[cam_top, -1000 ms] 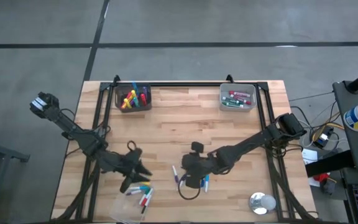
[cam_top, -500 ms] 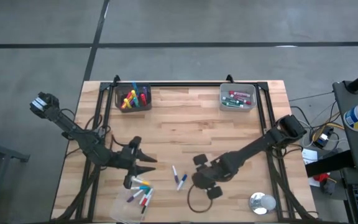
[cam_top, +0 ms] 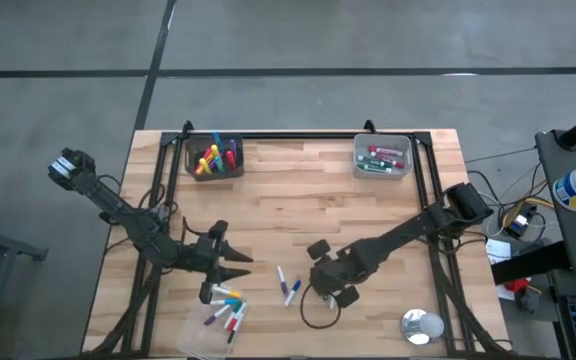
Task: Pick & Place Markers
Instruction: Put the orange and white highlighter pen into the transparent bin
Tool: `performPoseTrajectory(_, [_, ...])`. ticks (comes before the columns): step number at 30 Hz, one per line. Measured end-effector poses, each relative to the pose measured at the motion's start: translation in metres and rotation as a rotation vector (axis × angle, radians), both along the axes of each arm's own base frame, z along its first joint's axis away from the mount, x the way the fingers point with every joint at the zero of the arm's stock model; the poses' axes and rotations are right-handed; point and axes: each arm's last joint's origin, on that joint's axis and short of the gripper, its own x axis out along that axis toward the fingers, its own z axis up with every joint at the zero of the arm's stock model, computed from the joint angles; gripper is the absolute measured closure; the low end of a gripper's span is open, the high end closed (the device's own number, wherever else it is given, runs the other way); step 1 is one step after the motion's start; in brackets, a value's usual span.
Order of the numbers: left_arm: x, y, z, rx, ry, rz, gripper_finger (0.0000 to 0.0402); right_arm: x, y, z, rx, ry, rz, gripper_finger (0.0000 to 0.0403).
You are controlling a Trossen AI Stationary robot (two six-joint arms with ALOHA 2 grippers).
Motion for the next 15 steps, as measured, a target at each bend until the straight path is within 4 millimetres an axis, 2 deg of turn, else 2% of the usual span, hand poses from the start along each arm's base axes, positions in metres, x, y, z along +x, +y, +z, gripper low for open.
performPoseTrajectory(15, [0.0, 0.0, 0.0, 0.0, 0.001, 0.0, 0.028, -0.008, -0.008, -0.029, 0.068, -0.056, 0.012, 0.0296])
